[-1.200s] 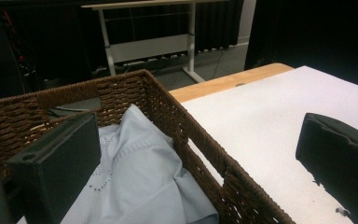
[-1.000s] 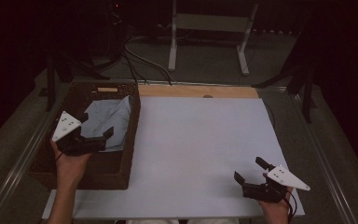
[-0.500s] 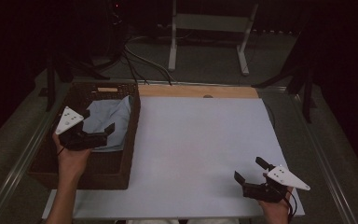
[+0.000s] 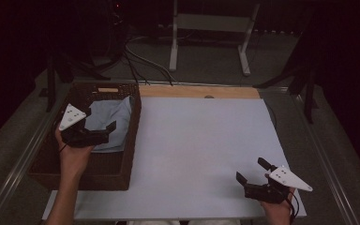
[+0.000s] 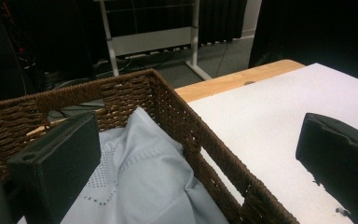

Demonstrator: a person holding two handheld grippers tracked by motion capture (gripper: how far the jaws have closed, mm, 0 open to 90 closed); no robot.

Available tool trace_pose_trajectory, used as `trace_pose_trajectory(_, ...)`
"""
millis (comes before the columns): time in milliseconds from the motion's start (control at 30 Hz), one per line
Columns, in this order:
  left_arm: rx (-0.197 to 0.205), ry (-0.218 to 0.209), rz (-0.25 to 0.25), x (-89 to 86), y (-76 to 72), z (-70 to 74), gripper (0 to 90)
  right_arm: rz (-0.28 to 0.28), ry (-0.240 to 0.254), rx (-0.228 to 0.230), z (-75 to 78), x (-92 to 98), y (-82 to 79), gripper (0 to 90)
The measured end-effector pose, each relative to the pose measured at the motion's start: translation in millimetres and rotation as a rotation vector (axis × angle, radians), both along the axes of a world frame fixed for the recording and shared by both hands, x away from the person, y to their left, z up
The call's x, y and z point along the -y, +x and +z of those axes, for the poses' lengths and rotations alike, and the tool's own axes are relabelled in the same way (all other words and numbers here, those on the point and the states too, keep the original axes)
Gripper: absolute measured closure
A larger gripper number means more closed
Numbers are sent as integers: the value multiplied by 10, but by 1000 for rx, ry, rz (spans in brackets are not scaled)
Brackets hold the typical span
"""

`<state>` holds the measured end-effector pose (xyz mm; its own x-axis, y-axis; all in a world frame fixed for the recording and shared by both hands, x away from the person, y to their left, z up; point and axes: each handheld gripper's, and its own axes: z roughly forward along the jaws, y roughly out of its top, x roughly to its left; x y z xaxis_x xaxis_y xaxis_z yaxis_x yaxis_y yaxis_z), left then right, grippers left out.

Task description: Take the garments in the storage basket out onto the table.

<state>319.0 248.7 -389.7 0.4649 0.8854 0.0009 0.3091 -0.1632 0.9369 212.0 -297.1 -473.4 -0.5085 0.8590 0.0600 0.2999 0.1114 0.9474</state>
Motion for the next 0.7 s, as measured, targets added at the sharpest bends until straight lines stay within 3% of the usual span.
trace_pose_trajectory(700,-31,25,20,-10,163,-30,15,1,0,0,2,2,0,23)
